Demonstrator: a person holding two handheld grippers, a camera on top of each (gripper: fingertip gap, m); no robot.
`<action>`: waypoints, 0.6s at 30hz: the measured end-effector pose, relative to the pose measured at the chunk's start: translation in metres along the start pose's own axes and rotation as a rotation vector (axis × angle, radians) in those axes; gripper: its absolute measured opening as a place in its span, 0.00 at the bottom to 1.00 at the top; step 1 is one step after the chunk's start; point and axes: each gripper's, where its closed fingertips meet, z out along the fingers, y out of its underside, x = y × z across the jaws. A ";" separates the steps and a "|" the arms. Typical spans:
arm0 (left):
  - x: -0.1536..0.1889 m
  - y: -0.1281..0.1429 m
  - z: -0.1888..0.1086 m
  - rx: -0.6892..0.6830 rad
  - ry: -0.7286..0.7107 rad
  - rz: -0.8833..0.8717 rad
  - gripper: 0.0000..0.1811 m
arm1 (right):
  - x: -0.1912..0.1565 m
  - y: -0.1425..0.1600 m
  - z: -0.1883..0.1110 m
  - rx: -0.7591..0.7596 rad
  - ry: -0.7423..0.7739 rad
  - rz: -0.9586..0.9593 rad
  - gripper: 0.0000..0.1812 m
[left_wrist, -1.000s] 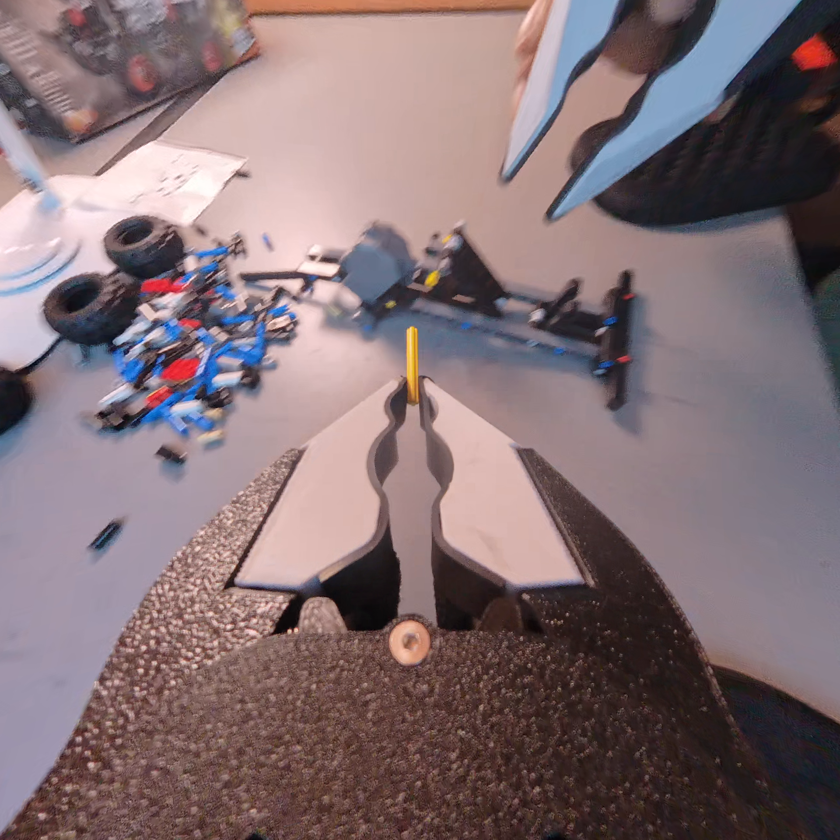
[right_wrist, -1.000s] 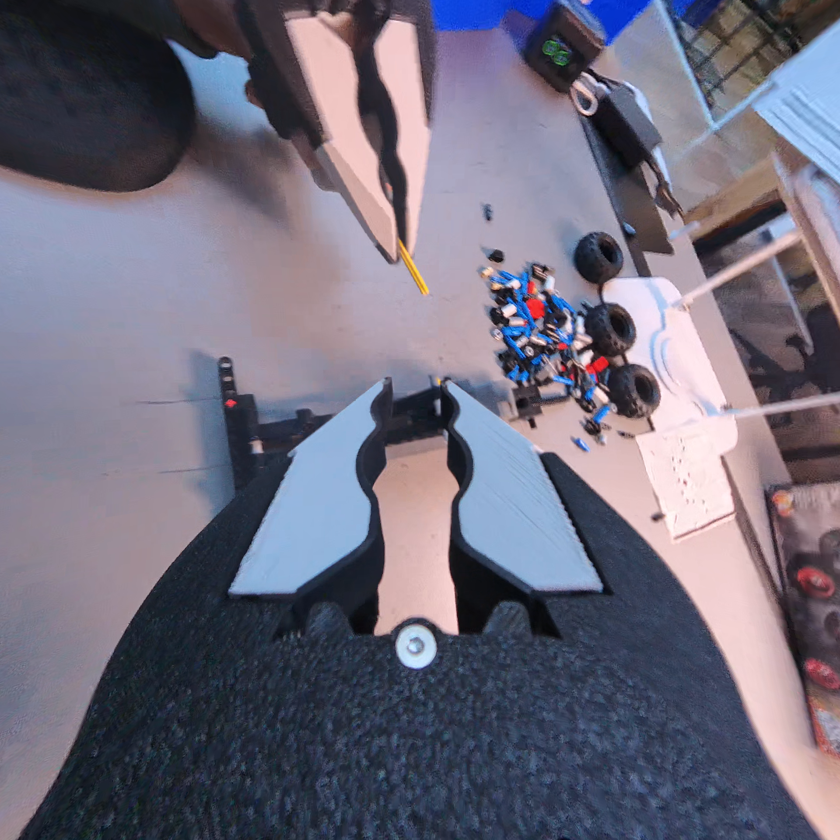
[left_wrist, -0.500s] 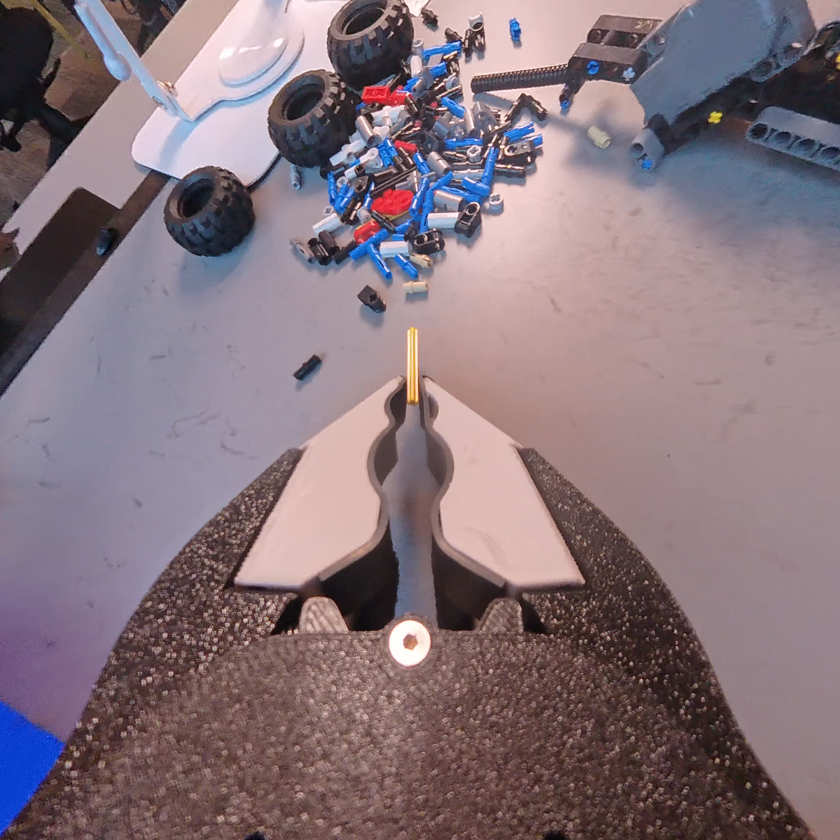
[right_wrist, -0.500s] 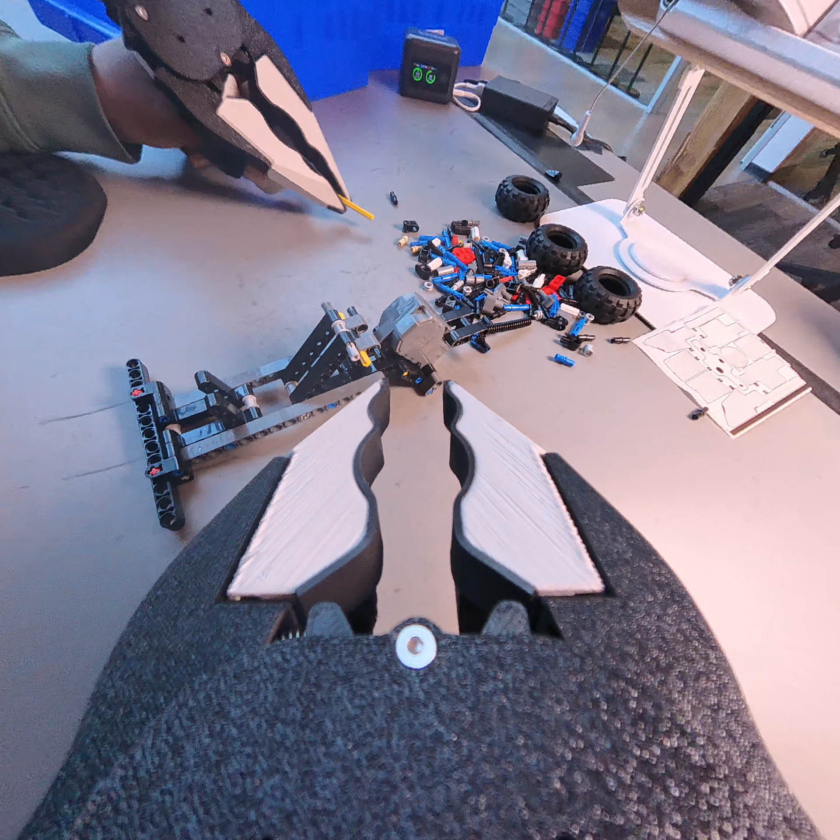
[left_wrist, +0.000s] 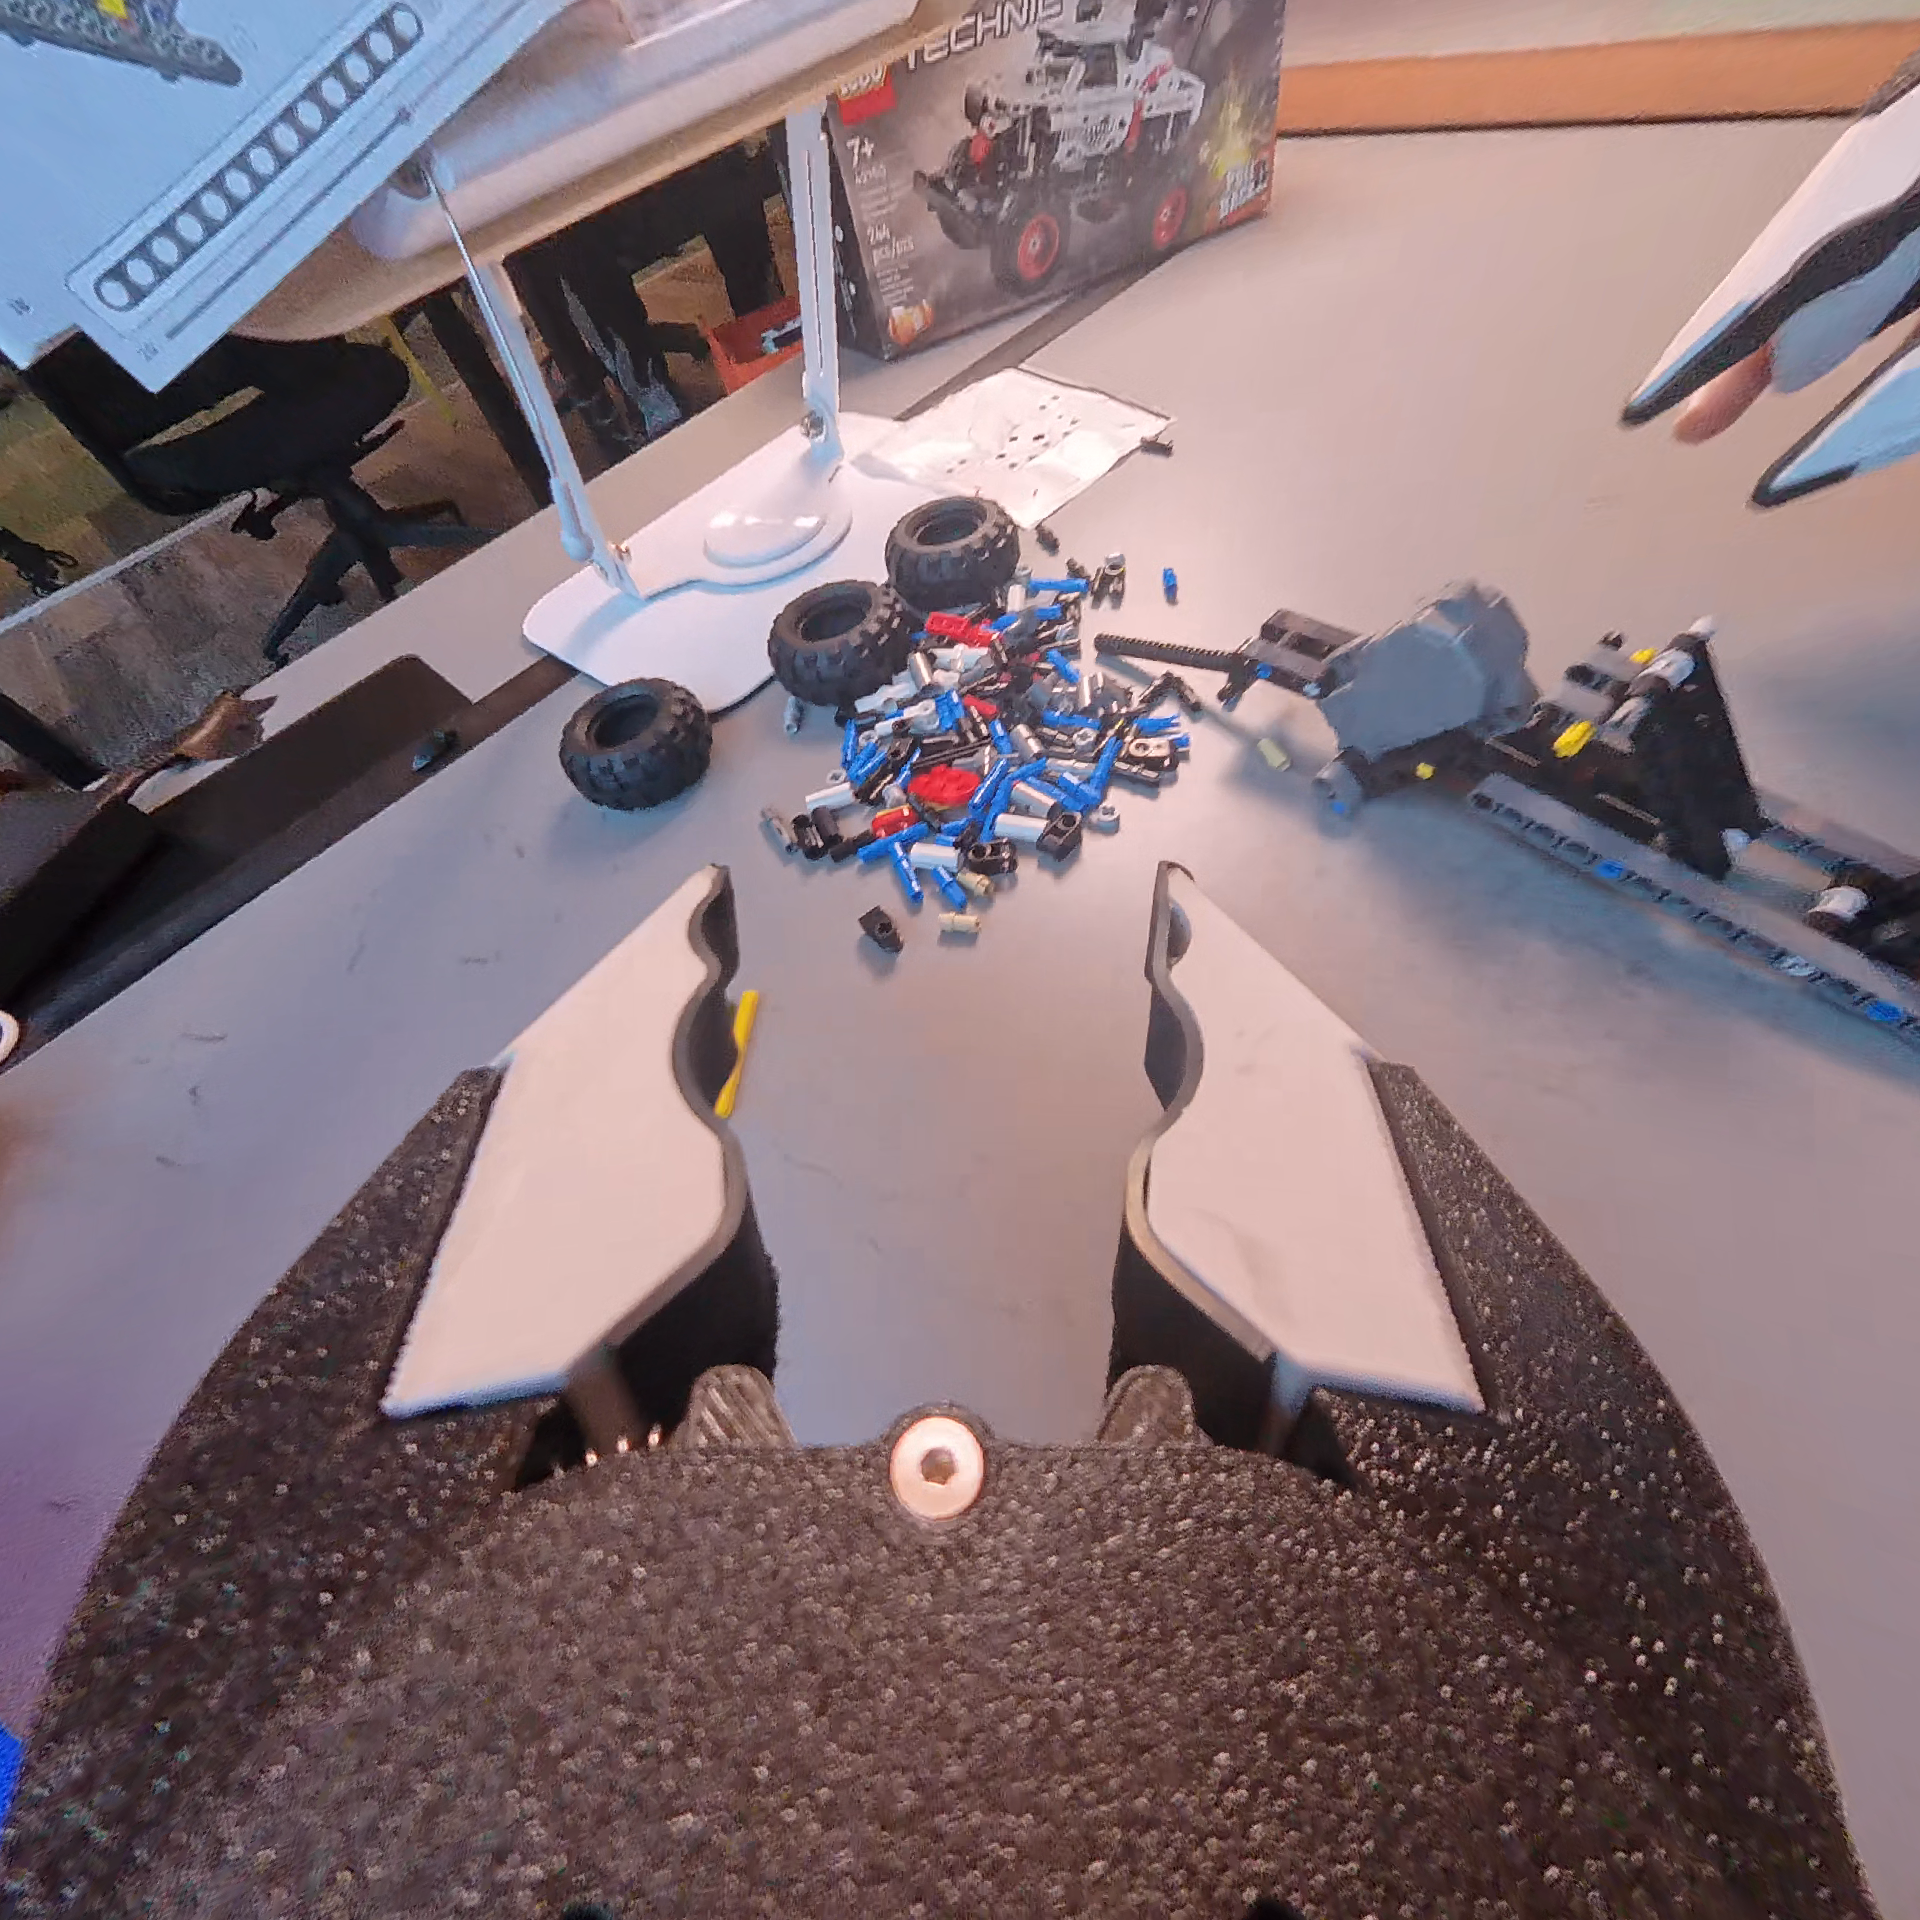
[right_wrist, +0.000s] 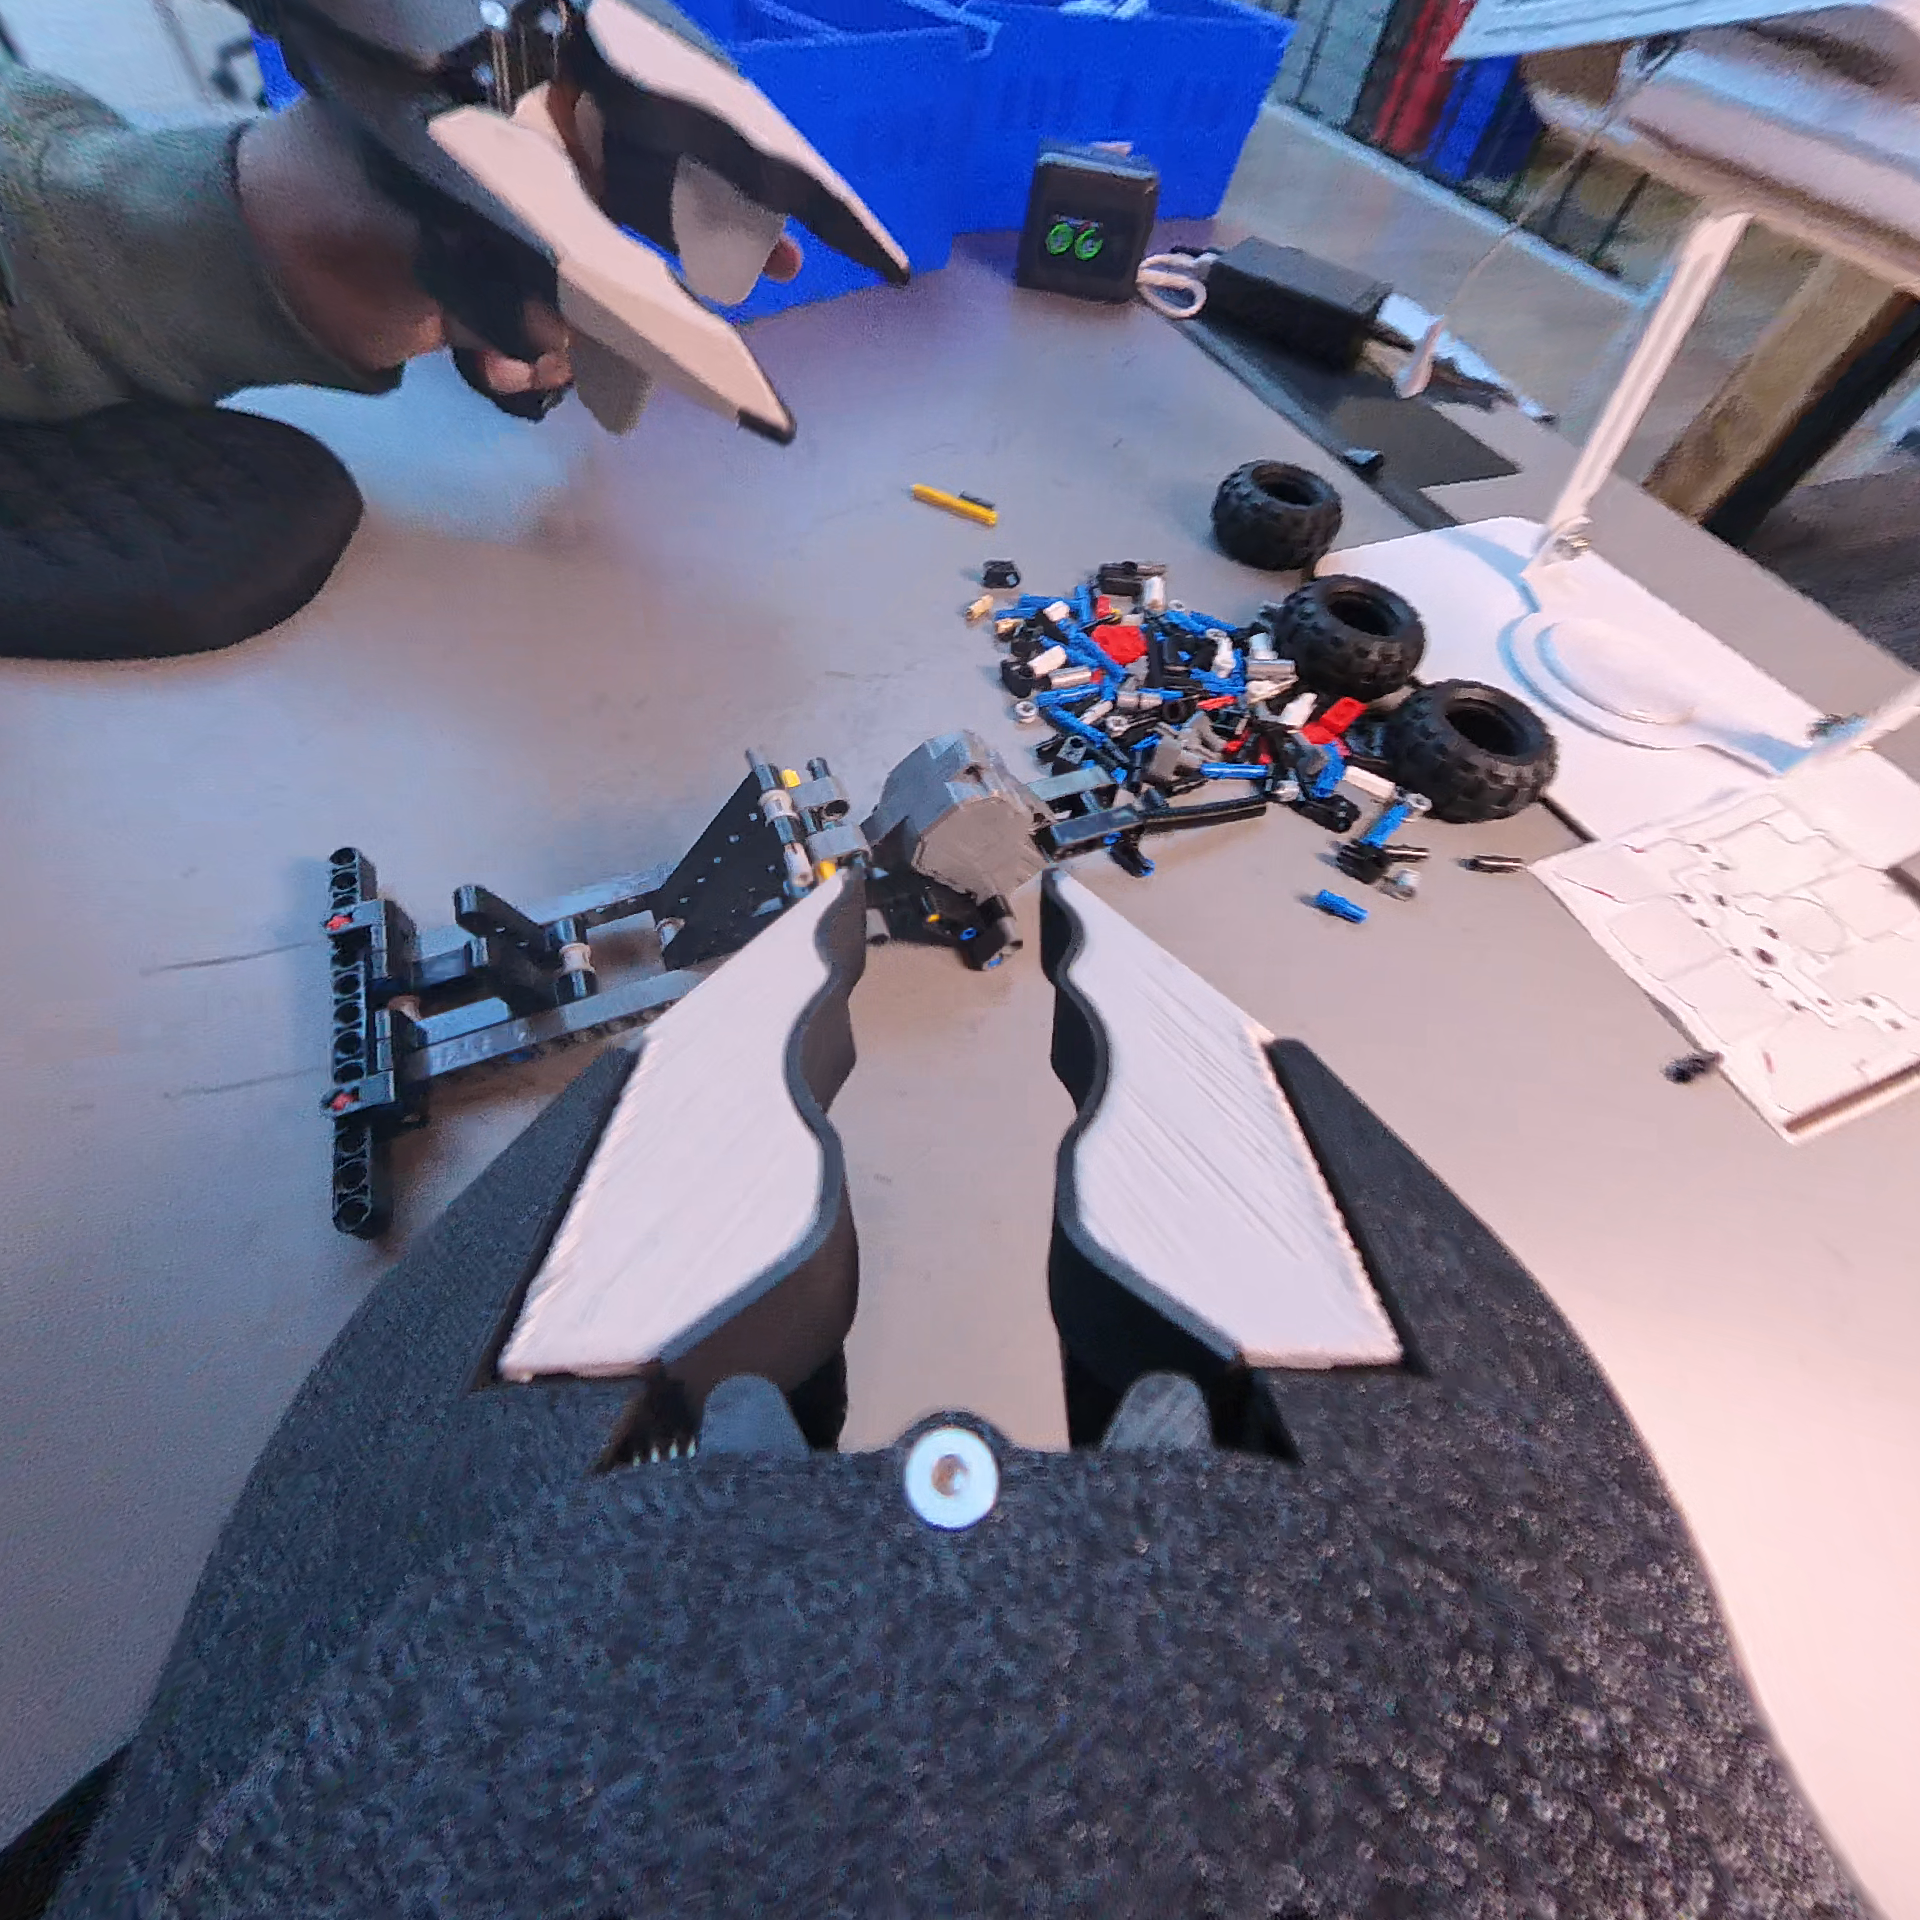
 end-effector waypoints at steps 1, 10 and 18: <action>0.004 -0.005 -0.001 0.010 0.007 -0.007 0.43 | -0.002 0.000 0.004 -0.025 -0.036 -0.002 0.18; 0.055 -0.023 0.005 0.047 0.111 -0.054 0.40 | -0.010 -0.005 0.046 -0.210 -0.407 -0.198 0.32; 0.073 -0.023 0.010 0.062 0.178 -0.056 0.37 | 0.007 0.005 0.047 -0.669 -0.612 -0.741 0.38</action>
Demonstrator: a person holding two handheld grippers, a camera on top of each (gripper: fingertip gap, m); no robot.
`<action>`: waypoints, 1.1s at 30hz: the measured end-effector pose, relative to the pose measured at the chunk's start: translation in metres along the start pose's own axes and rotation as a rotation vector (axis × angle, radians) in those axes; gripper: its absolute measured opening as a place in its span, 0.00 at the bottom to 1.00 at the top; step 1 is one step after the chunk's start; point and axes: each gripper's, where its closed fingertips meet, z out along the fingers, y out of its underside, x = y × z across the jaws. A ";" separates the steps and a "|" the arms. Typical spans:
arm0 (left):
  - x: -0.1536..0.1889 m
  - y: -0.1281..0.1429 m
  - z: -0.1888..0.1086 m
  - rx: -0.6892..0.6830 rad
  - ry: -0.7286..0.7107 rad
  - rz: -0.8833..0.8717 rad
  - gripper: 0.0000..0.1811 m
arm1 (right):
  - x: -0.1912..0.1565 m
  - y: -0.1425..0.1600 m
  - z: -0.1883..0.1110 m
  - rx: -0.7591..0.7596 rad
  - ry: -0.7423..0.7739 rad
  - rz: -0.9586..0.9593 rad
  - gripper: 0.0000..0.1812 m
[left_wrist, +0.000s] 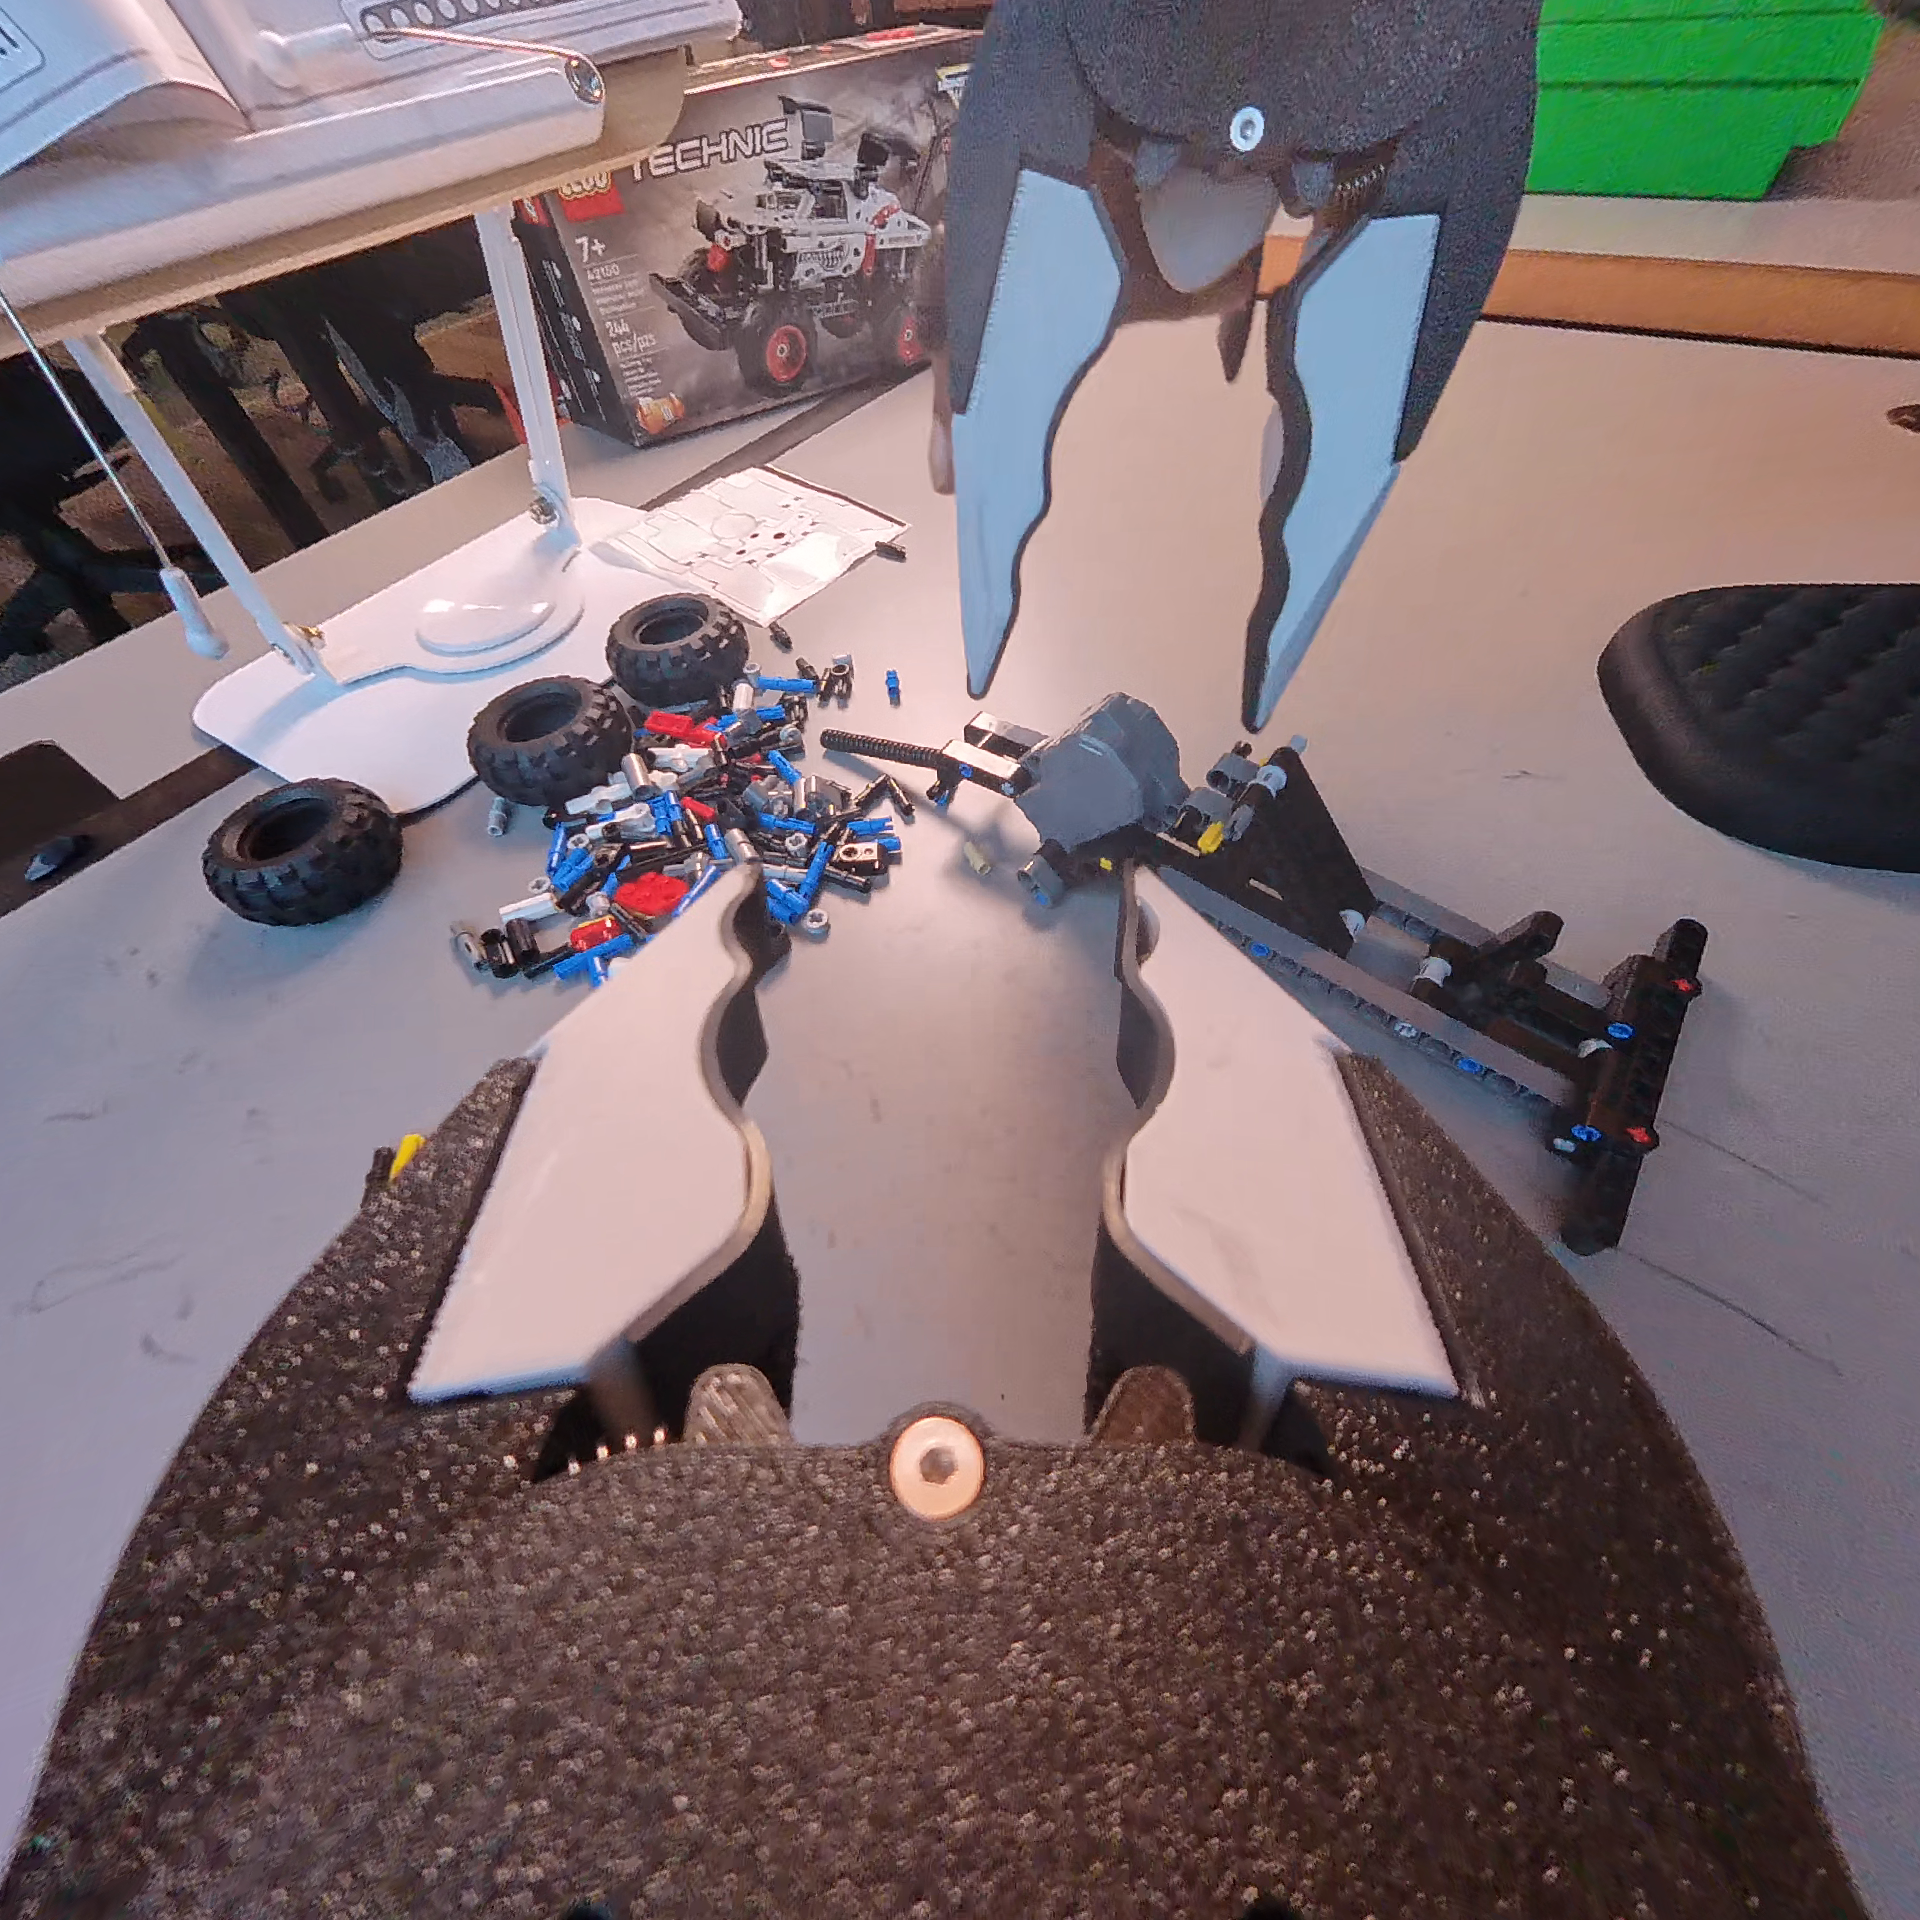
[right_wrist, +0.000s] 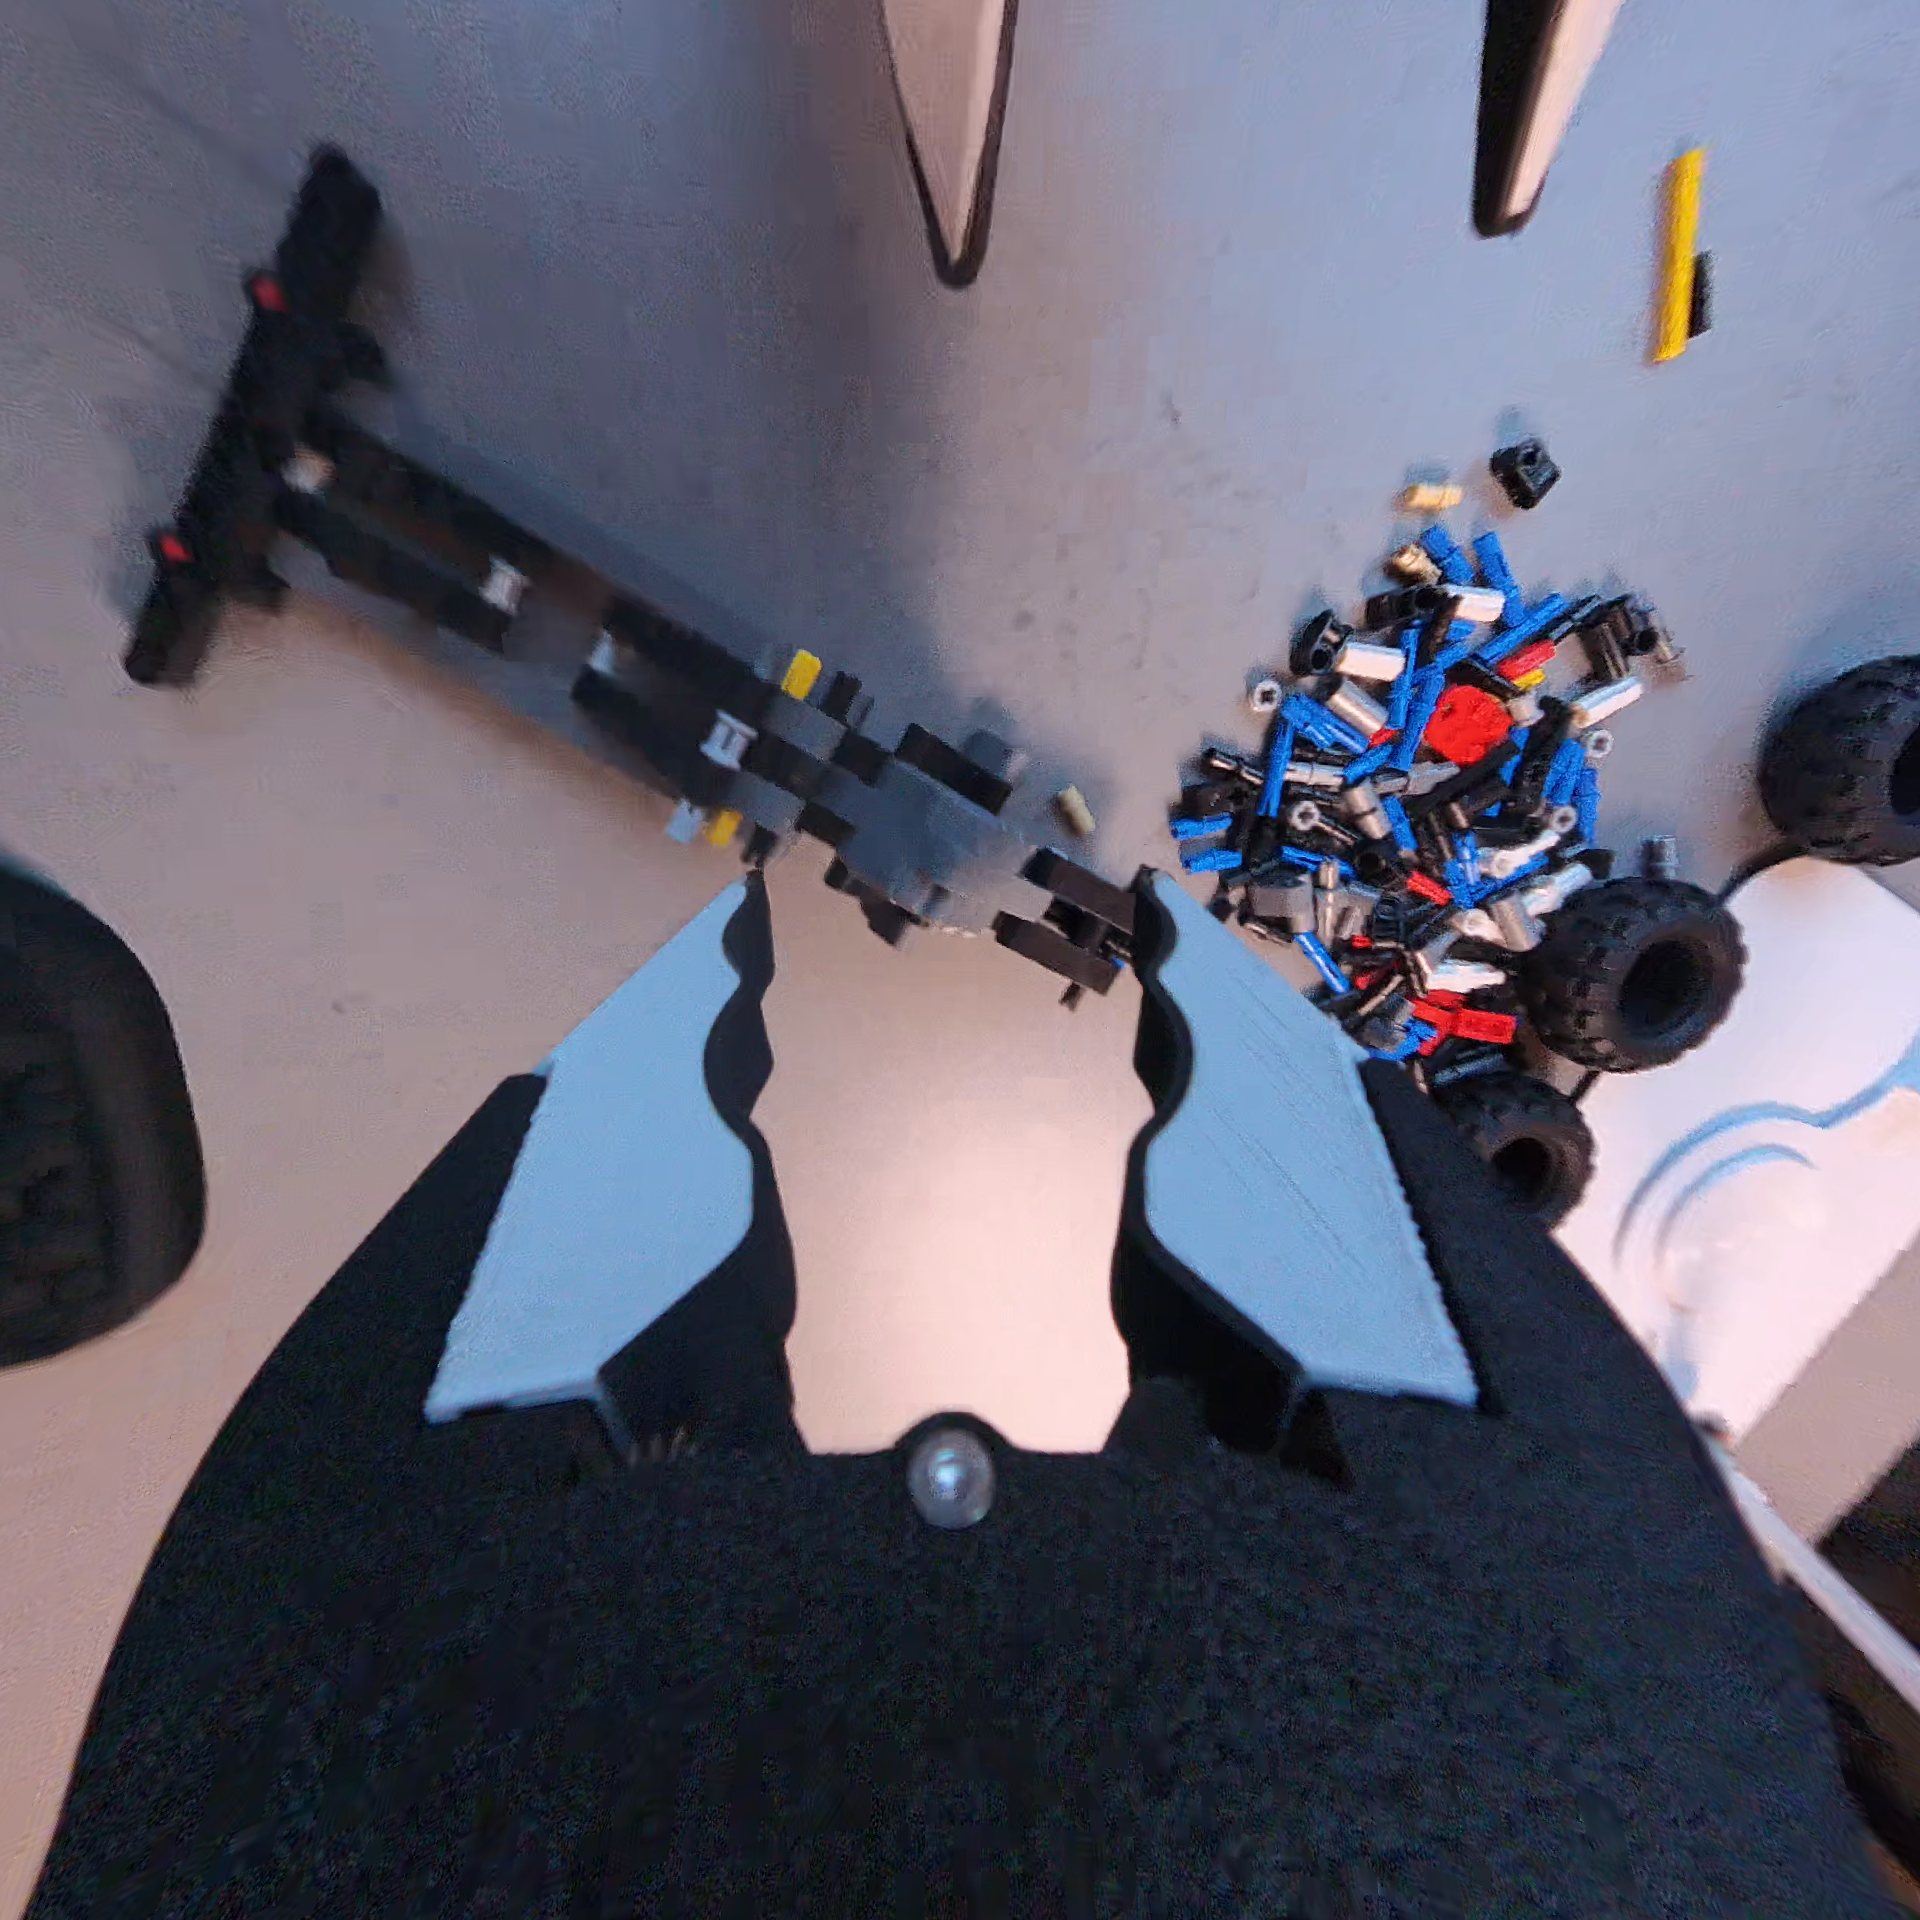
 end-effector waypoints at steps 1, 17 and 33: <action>0.000 0.001 0.000 0.000 0.004 -0.007 0.36 | 0.003 0.004 0.000 -0.059 -0.008 -0.049 0.38; 0.001 -0.016 -0.015 0.097 0.046 -0.029 0.32 | -0.019 0.046 -0.065 -0.170 0.110 0.148 0.14; -0.002 -0.005 -0.013 0.082 0.049 -0.054 0.32 | 0.022 0.060 -0.101 0.272 0.583 0.562 0.36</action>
